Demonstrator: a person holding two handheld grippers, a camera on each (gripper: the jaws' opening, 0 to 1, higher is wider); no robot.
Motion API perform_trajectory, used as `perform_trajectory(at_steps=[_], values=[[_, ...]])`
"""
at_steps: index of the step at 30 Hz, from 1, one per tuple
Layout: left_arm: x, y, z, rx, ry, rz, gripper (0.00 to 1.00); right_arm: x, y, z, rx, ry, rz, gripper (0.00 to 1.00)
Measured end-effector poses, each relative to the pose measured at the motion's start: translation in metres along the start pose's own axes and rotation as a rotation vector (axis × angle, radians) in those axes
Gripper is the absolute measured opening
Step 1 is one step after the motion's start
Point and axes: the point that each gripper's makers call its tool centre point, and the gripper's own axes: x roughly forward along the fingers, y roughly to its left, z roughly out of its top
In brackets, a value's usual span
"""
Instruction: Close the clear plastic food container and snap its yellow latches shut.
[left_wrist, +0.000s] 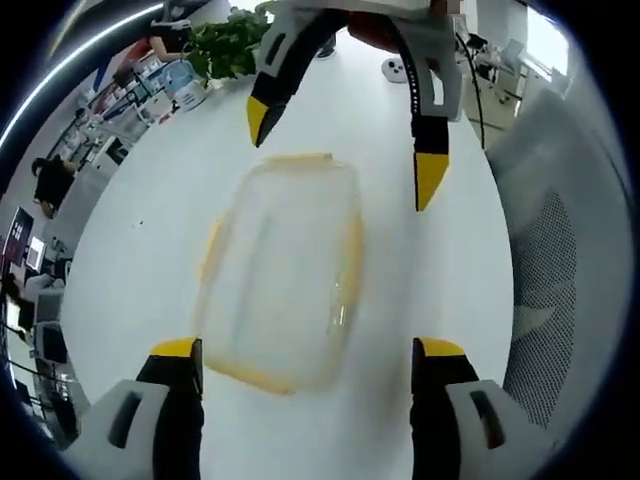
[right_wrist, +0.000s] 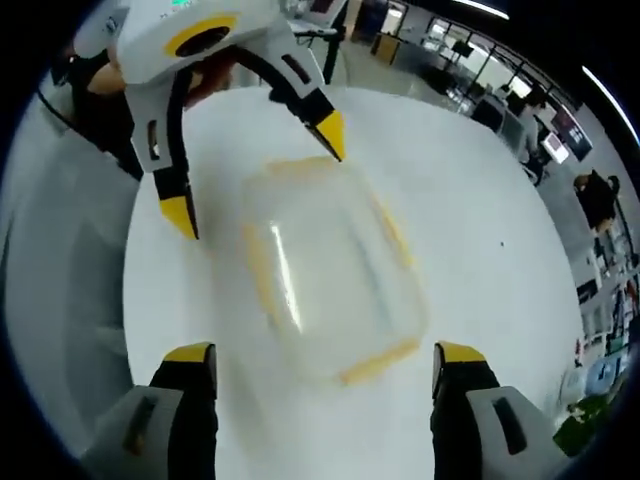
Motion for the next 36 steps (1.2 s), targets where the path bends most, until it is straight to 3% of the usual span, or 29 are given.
perform_trajectory(at_steps=[11, 23, 36], values=[[-0.013, -0.003, -0.004, -0.064, -0.051, 0.039, 0.87, -0.003, 0.011, -0.002, 0.1, -0.058, -0.029, 0.89], [-0.018, -0.014, -0.018, -0.159, -0.083, 0.055, 0.87, -0.01, 0.016, -0.004, 0.191, -0.118, -0.065, 0.88], [-0.025, -0.022, -0.014, -0.232, -0.16, 0.085, 0.87, -0.019, 0.03, -0.012, 0.251, -0.178, -0.086, 0.88]])
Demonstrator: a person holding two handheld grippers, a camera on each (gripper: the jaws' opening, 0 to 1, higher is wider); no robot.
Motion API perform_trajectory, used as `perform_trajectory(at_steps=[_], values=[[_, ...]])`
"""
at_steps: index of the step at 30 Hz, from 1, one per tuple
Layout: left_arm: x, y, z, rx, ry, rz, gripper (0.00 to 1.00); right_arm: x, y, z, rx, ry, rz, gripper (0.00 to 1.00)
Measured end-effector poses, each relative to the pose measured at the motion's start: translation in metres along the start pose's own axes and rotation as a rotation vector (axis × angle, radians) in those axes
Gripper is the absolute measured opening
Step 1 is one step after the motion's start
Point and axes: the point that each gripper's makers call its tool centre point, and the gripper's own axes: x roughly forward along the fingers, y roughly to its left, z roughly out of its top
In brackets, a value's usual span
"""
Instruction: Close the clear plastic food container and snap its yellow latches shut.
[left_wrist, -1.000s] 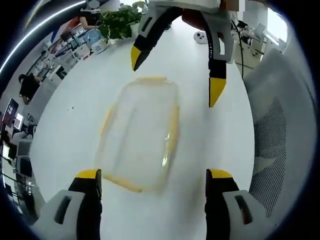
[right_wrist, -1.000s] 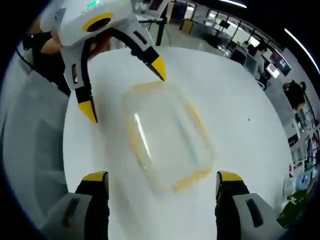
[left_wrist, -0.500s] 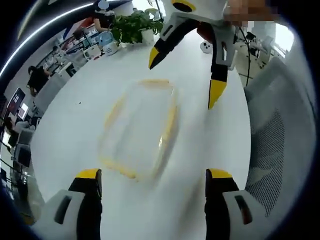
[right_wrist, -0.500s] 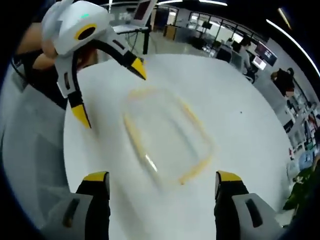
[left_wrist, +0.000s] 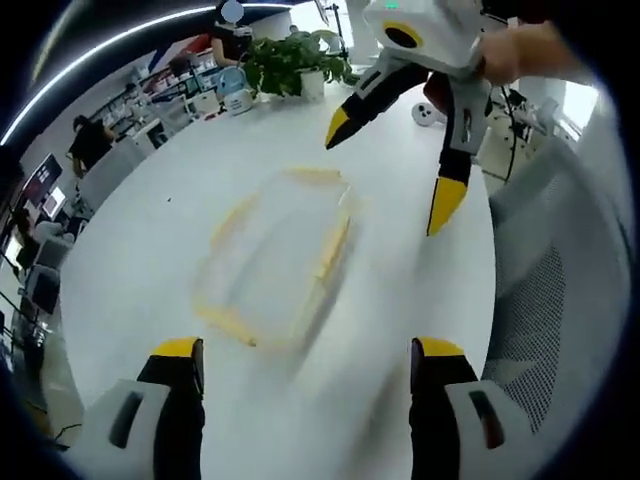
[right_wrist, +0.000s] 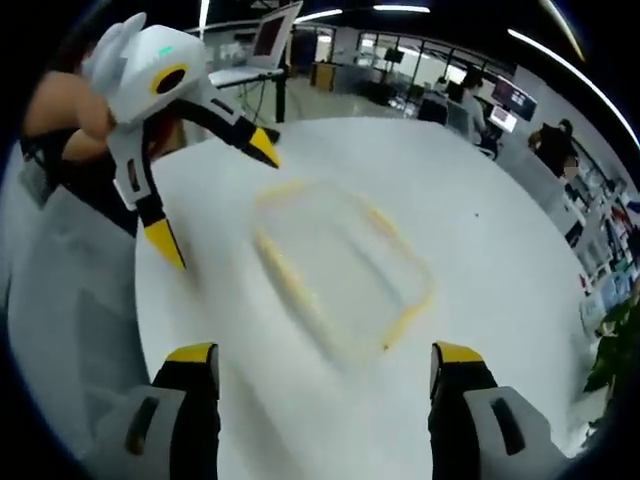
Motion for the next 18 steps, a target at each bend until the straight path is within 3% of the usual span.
perform_trajectory(at_steps=[2, 7, 12, 18], values=[[-0.003, 0.002, 0.002, -0.045, -0.026, 0.016, 0.87, -0.002, 0.001, 0.0, 0.008, -0.015, -0.005, 0.88], [-0.008, 0.001, -0.002, -0.055, -0.046, 0.036, 0.87, -0.006, 0.004, -0.005, 0.027, -0.037, -0.012, 0.88], [-0.015, -0.001, -0.007, -0.139, -0.096, 0.048, 0.87, -0.01, 0.008, -0.012, 0.048, -0.056, -0.018, 0.88], [-0.018, -0.01, -0.014, -0.129, -0.1, 0.047, 0.87, -0.018, 0.005, -0.015, 0.086, -0.09, -0.036, 0.88]])
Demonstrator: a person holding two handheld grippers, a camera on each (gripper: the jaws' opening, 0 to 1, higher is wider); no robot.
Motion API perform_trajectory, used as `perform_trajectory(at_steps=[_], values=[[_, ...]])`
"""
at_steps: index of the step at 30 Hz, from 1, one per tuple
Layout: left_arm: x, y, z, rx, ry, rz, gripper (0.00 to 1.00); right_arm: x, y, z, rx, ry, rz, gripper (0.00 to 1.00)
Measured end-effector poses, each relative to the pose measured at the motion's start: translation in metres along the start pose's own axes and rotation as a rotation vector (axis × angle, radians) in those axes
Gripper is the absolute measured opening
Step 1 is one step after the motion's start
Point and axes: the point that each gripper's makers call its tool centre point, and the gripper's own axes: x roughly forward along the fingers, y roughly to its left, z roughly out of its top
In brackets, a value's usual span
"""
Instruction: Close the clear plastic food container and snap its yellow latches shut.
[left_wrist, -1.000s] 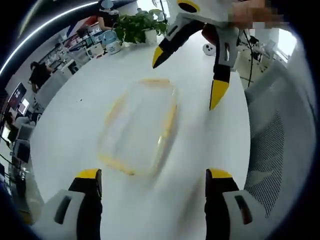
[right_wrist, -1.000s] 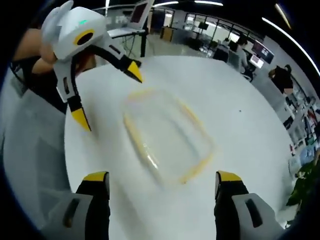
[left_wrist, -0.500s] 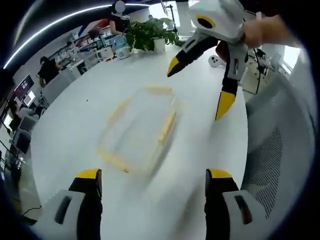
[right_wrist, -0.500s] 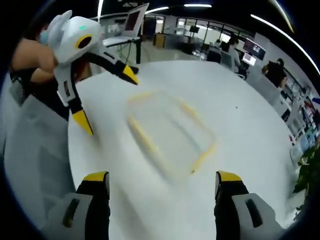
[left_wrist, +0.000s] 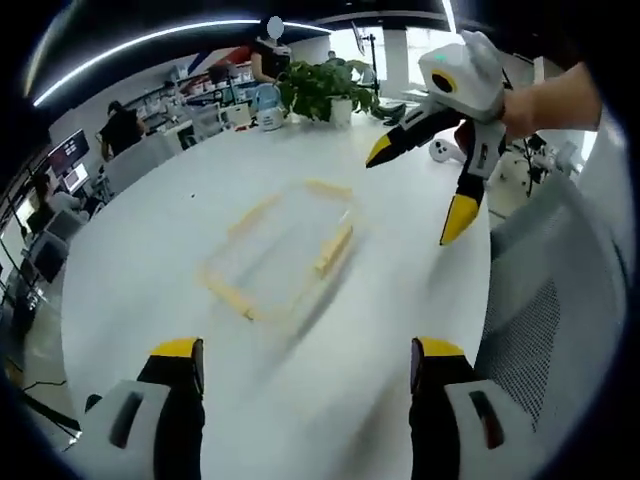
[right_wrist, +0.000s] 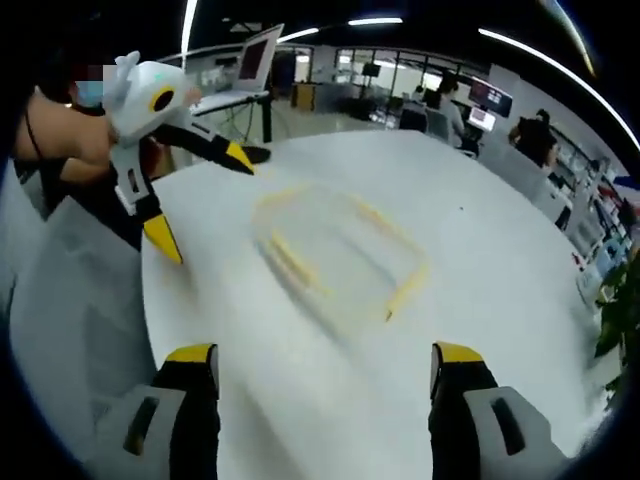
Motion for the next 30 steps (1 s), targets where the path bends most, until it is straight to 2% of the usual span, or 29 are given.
perform_trajectory(at_steps=[4, 12, 14, 22, 27, 30], values=[[-0.005, -0.003, 0.0, -0.035, -0.032, 0.004, 0.87, -0.004, 0.0, -0.003, 0.006, -0.018, -0.011, 0.88], [-0.017, -0.014, -0.003, -0.035, -0.071, 0.0, 0.88, -0.016, 0.006, -0.009, 0.011, -0.062, -0.028, 0.88], [-0.022, -0.017, 0.0, -0.059, -0.108, -0.003, 0.89, -0.018, 0.008, -0.012, 0.029, -0.077, -0.026, 0.88], [-0.03, -0.021, -0.019, -0.06, -0.083, 0.01, 0.88, -0.024, 0.016, -0.018, 0.042, -0.104, -0.041, 0.88], [-0.037, -0.022, -0.022, -0.091, -0.1, 0.026, 0.88, -0.03, 0.025, -0.024, 0.047, -0.115, -0.044, 0.88], [-0.037, -0.031, -0.025, -0.08, -0.105, 0.005, 0.88, -0.033, 0.027, -0.027, 0.064, -0.127, -0.042, 0.88]])
